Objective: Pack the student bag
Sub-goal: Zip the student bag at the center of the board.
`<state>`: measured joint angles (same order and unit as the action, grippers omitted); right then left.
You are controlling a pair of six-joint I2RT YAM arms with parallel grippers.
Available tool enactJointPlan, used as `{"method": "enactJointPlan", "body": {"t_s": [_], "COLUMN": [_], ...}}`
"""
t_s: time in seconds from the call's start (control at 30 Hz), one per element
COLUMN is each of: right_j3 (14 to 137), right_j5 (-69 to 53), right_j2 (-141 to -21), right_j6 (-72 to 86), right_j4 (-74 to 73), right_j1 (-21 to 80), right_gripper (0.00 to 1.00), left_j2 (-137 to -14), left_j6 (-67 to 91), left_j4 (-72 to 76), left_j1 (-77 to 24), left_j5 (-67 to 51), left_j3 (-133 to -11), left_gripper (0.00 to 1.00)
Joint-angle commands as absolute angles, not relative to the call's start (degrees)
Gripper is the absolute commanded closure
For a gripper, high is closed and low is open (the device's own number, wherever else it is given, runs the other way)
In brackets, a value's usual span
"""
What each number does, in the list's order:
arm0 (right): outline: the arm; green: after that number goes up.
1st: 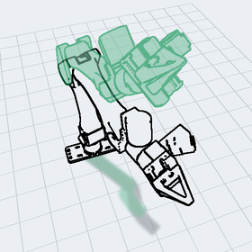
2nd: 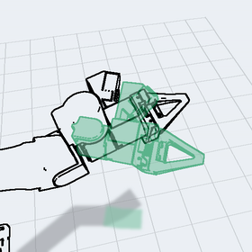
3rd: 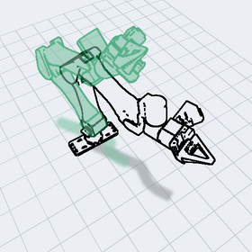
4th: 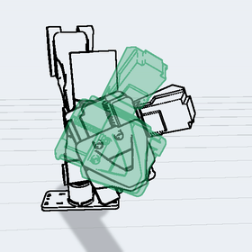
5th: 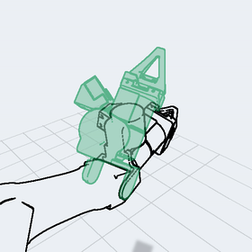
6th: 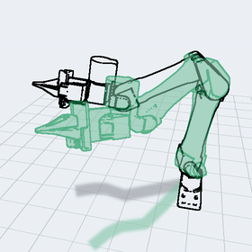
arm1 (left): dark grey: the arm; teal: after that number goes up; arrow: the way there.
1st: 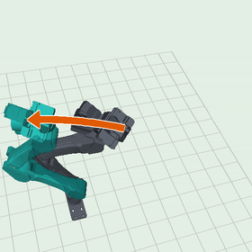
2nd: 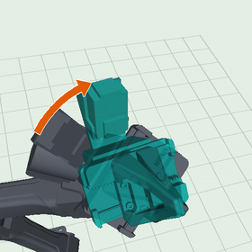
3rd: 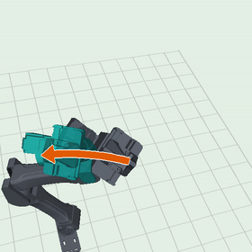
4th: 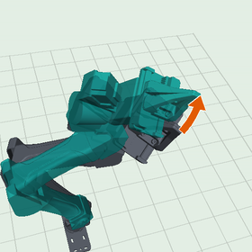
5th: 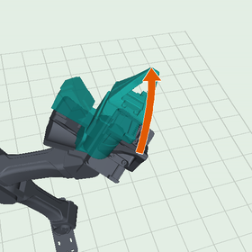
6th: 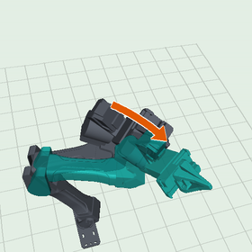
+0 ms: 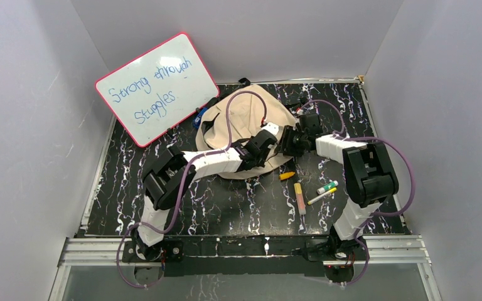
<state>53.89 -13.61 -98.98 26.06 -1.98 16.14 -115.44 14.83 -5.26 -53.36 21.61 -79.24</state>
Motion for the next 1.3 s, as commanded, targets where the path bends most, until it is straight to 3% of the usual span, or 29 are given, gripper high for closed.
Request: {"method": "enactJointPlan", "body": {"t_s": [0.0, 1.27], "right_j3": [57.53, 60.91], "right_j5": [-8.9, -6.42], "right_j2": [-101.94, -107.66], "right_j6": [26.55, 25.04], "right_j4": [-0.81, -2.37], "right_j1": [15.88, 14.55], "right_gripper": [0.47, 0.46], "left_j2": [-110.11, -80.13], "left_j6": [15.0, 17.76], "left_j4": [-6.11, -18.61], "left_j1": [-53.17, -48.38], "left_j5": [26.43, 42.17], "left_j3": [-78.43, -61.74], "left_gripper": [1.0, 1.0]}}
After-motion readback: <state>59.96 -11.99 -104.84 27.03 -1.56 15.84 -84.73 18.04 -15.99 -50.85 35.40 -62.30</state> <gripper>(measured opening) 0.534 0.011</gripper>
